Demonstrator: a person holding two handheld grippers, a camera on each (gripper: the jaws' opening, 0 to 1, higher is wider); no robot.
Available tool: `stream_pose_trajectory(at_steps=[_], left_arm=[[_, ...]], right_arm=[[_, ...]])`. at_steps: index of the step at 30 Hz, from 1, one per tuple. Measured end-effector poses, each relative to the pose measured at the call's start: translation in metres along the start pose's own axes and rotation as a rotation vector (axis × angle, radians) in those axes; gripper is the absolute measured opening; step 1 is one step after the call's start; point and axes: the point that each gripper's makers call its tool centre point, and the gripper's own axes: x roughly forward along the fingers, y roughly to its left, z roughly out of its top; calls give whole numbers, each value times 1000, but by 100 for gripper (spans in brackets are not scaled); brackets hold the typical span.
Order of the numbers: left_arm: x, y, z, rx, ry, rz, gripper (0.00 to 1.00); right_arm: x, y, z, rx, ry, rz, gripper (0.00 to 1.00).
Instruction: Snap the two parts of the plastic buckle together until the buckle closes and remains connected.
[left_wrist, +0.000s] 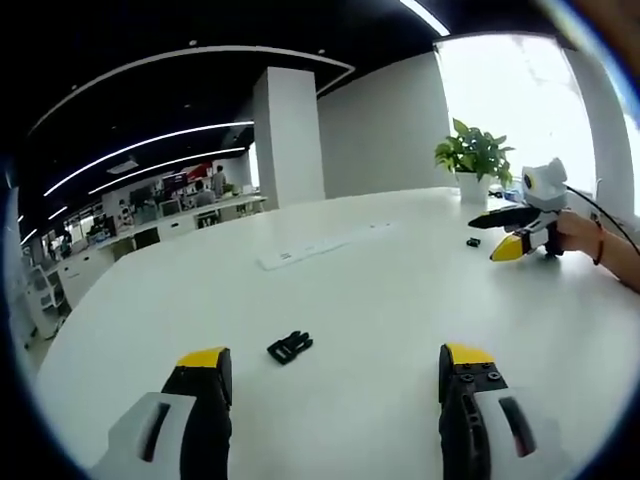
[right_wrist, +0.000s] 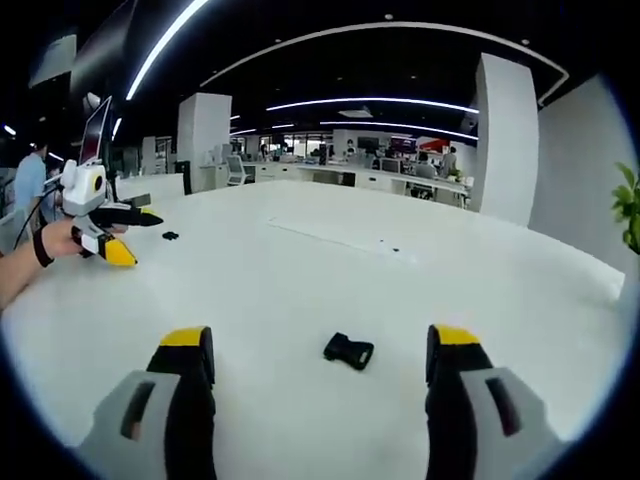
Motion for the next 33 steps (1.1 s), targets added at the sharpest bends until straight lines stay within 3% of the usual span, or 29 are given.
stream_pose_trajectory(at_steps=[30, 33], left_arm=[[3, -3, -12, -85, 27, -22, 81], [3, -3, -12, -85, 26, -19, 81]], right_arm=[[2, 2, -12, 22, 42, 12, 83], [3, 8, -13, 40, 42, 44, 80]])
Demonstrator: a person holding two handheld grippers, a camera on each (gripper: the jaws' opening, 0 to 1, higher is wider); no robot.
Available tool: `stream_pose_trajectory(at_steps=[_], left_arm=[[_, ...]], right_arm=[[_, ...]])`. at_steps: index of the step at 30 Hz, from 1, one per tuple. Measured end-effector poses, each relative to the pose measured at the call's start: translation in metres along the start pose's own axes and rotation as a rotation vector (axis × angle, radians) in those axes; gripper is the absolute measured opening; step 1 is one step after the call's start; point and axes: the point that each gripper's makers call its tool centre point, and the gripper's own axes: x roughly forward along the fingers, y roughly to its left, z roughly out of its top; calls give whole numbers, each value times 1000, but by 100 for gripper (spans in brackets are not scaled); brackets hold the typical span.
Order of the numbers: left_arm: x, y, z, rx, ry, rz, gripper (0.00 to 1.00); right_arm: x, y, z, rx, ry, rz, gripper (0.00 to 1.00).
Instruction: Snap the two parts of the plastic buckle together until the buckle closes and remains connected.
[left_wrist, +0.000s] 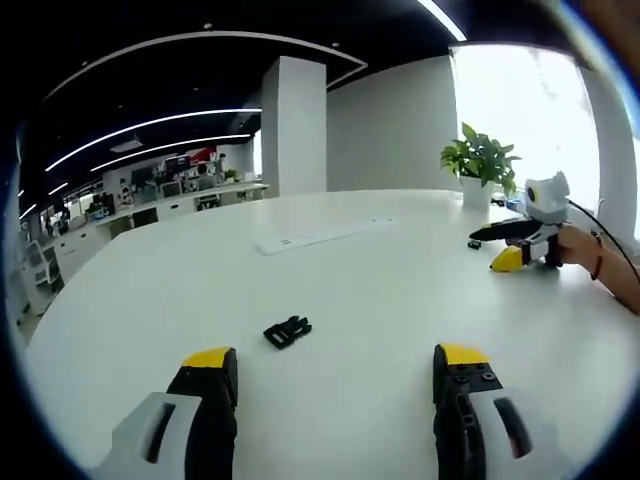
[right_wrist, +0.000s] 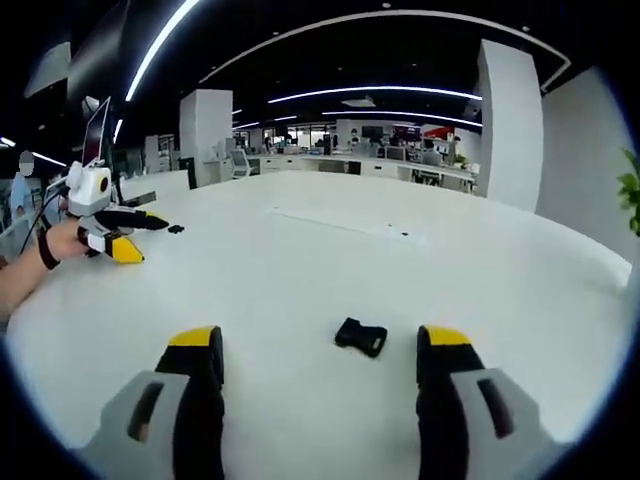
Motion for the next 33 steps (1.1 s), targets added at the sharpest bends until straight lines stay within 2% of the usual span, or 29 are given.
stream_pose_trajectory(at_steps=[2, 4, 7, 13, 23, 28, 33], left_arm=[[0, 0, 0, 0, 0, 0, 81], [1, 1, 0, 0, 0, 0, 81], [2, 2, 1, 0, -1, -1, 81], [3, 3, 2, 2, -2, -4, 81], [1, 2, 3, 3, -5, -6, 81], [0, 2, 3, 5, -7, -8, 81], [-1, 0, 3, 7, -13, -9, 81]], right_arm=[[3, -3, -1, 9, 9, -24, 87], [5, -1, -3, 9, 10, -11, 88], [5, -7, -2, 5, 1, -36, 82], [6, -5, -2, 10, -2, -21, 81], [6, 0, 2, -9, -20, 21, 72], [6, 6, 3, -23, -27, 59, 65], [5, 6, 3, -24, -27, 59, 64]])
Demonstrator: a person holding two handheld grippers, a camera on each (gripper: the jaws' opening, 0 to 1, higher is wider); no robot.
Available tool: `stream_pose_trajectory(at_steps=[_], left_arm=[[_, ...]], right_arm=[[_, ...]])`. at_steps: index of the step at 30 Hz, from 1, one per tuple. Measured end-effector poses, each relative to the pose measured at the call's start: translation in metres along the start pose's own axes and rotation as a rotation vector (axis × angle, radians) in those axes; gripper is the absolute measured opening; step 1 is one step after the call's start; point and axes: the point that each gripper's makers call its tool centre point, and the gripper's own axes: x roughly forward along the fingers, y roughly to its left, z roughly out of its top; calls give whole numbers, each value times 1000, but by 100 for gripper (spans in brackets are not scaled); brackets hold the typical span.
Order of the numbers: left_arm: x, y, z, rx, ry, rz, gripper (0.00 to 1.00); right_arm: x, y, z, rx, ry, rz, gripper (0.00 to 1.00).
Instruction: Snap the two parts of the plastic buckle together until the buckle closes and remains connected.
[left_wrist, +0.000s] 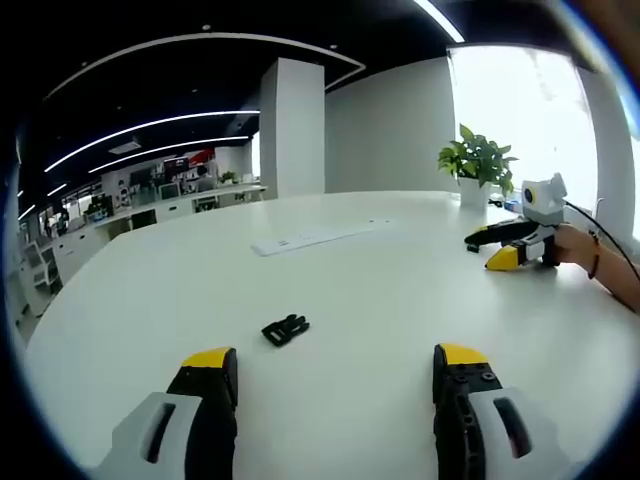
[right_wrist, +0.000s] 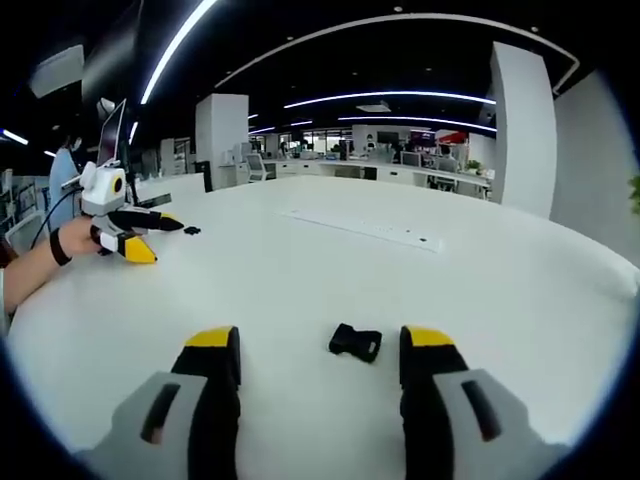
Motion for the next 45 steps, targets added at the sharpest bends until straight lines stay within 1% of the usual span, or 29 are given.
stream_pose_trajectory(at_steps=[2, 6, 10, 21, 26, 39, 42, 45], left_arm=[[0, 0, 0, 0, -1, 0, 81], [-1, -1, 0, 0, -2, 0, 81], [0, 1, 0, 0, -3, -1, 81], [-1, 1, 0, 1, -7, 1, 81], [-2, 0, 0, 1, -8, 1, 81], [3, -1, 4, 10, -25, 0, 77], [6, 2, 6, 17, -37, 10, 78], [7, 3, 6, 8, -35, 11, 76]], right_arm=[[-1, 0, 0, -1, 0, 3, 63], [-1, 3, 1, -11, -4, 20, 58], [-3, 5, 1, -15, -2, 26, 56], [-8, 17, -2, -29, 2, 59, 38], [-7, 23, 1, -44, -2, 95, 30], [-6, 22, 4, -45, -4, 97, 30], [-7, 23, 4, -46, -4, 96, 30], [-6, 22, 4, -45, -5, 97, 30]])
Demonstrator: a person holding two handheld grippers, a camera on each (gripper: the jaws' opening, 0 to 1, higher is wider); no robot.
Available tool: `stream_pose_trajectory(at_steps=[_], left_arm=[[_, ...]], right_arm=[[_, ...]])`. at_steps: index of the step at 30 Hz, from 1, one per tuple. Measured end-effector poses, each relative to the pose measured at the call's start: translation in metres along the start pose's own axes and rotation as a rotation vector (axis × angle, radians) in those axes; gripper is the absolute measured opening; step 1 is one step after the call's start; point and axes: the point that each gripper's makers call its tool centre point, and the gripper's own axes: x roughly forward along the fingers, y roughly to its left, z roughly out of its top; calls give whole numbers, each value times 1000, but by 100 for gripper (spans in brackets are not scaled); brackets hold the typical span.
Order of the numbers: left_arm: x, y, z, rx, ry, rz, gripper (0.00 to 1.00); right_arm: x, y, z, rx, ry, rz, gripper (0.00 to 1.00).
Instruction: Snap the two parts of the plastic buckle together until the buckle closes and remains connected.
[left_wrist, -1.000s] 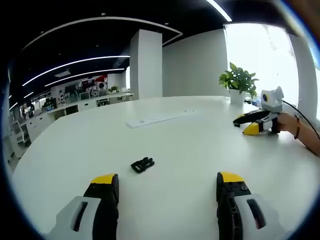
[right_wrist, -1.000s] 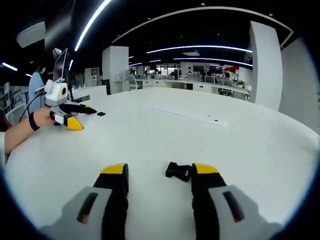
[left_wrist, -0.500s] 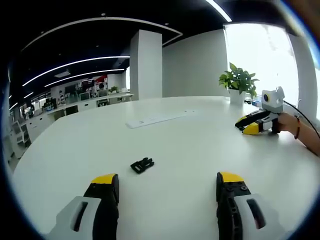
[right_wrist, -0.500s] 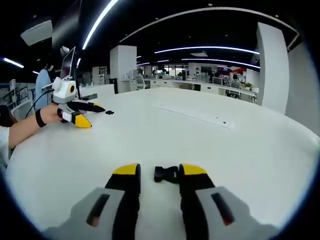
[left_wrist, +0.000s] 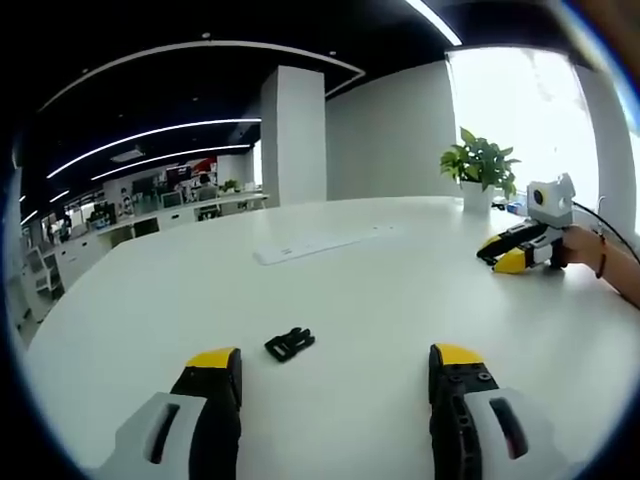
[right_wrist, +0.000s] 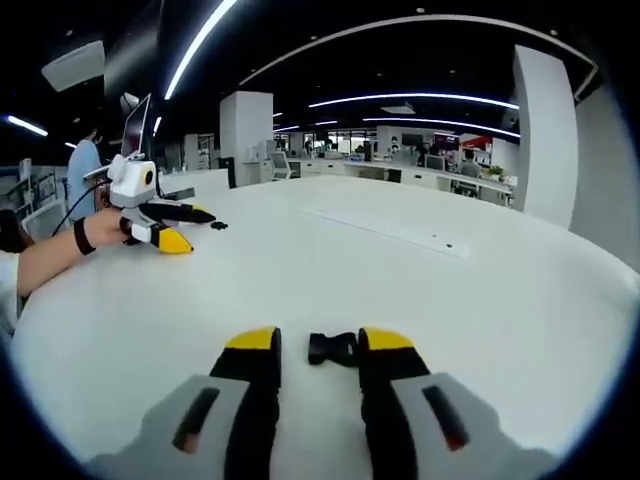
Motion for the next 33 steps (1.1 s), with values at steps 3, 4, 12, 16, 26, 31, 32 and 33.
stream_pose_trajectory(at_steps=[3, 4, 12, 16, 26, 31, 32, 33], left_arm=[[0, 1, 0, -5, 0, -2, 74], [1, 1, 0, -7, 0, -4, 73], [0, 0, 0, -7, -3, -8, 73], [0, 1, 0, -7, -4, -8, 73], [-1, -2, -1, -6, -7, -9, 73], [0, -2, -1, -6, -8, -7, 73], [0, -2, -1, -6, -8, -7, 73], [0, -1, -1, -6, -9, -7, 73]], right_arm=[[0, 1, 0, 1, 0, 0, 30], [-1, 2, 0, 1, 0, 0, 30], [-4, 3, -3, -7, 29, 9, 37], [-6, 5, -4, -17, 34, 43, 36], [-6, 5, -3, -30, 59, 93, 29], [-7, 9, -3, -41, 54, 109, 23], [-7, 11, -4, -39, 56, 112, 21], [-7, 13, -4, -41, 55, 116, 21]])
